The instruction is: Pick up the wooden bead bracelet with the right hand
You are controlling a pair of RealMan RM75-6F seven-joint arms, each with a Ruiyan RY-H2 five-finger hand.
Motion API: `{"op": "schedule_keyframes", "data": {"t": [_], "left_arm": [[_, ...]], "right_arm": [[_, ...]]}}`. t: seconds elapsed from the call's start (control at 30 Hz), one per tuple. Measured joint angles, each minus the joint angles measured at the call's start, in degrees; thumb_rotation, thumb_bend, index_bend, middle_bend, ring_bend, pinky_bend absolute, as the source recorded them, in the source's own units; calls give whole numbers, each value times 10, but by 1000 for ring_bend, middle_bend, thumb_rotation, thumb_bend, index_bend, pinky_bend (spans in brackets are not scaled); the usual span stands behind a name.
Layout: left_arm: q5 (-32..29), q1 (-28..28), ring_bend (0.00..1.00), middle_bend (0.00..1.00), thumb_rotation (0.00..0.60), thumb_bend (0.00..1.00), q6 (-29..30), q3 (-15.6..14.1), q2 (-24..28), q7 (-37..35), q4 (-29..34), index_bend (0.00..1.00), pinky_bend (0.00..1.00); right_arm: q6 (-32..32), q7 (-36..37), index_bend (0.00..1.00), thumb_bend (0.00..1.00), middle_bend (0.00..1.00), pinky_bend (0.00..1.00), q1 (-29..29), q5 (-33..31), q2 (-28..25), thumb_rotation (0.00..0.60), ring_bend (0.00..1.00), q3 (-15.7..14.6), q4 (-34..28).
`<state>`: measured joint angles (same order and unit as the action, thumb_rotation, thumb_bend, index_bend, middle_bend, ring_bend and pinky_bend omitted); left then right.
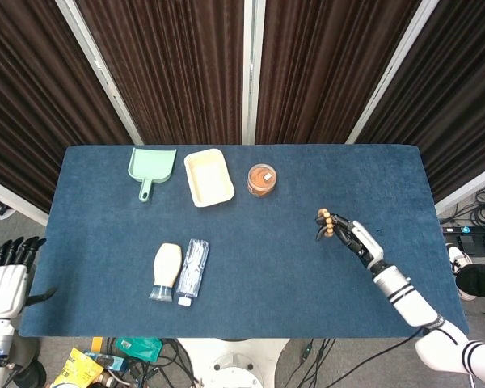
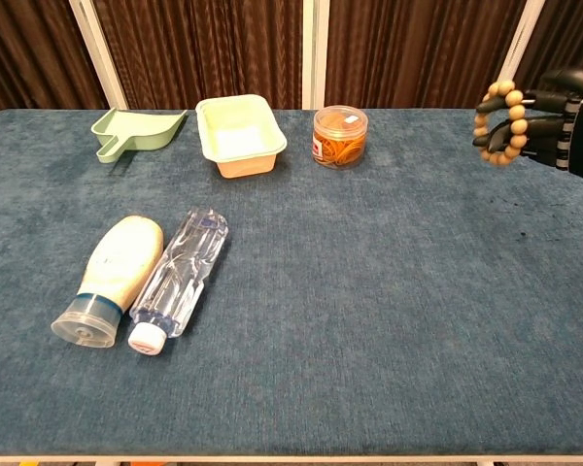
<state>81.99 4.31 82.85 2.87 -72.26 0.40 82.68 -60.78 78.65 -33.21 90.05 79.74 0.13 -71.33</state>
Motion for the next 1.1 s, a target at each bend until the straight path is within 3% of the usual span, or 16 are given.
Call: {"op": "schedule_keyframes", "data": {"t": [0.17,0.3,0.43,0.53,0.6,0.67,0.7,0.97,1.1], "left_arm": [[-1,1,43,118,600,33,-1,0,1,3,3,140,60],[-3,0,43,118,600,33,-2,0,2,5,5,140,60],[-3,0,43,118,600,32,-2,0,1,4,3,140,60],[-3,0,43,118,600,32,-1,0,1,3,2,140,60],[-3,1,43,118,600,33,-1,2,0,2,0,140,60],[-3,2,43,118,600,33,1,3,-2,2,-3,140,60],[-3,2,43,118,600,33,1,4,-3,3,-5,140,60],[-3,9,43,118,600,32,4,13,-9,10,-10,140,60],[-4,10,43,118,600,32,12,18,-14,17,-10,140,60]], "right_arm": [[28,-173,233,392,365,0,-10,-11,13,237,146,0,4],[59,-356,42,385,217,0,-21,-24,26,239,30,0,3],[78,-534,0,384,137,0,-26,-44,33,242,0,1,-5],[67,-635,0,374,141,0,-18,-60,36,351,0,6,-19],[42,-673,0,371,156,0,-6,-65,35,491,0,9,-28],[7,-693,0,375,175,0,10,-69,31,573,0,11,-36],[-19,-702,0,376,181,0,22,-70,28,586,0,12,-41],[-225,-780,0,377,171,0,154,-73,-22,595,0,4,-89],[-300,-790,0,380,157,0,235,-74,-70,555,0,-15,-142]]}}
